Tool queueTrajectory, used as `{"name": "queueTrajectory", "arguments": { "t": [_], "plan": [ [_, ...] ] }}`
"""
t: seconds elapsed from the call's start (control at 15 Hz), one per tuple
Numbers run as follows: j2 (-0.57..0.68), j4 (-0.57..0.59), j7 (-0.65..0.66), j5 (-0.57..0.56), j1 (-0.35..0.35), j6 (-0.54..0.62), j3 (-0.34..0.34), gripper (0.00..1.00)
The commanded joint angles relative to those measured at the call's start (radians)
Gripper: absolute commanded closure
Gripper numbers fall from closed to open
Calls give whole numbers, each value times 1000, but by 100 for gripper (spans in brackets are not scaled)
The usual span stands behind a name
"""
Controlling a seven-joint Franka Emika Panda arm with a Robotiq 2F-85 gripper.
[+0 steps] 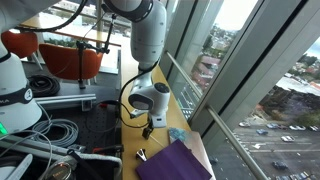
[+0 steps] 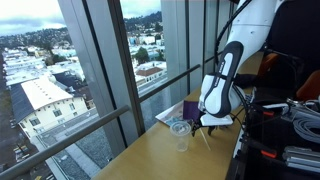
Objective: Put the straw into the cup
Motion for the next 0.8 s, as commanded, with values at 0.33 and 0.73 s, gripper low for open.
{"name": "queueTrajectory", "arguments": {
  "t": [0.33,0.73],
  "plan": [
    [49,71,18,57,22,-37,-15,46],
    [49,88,31,61,55,-35,-20,92]
  ]
}}
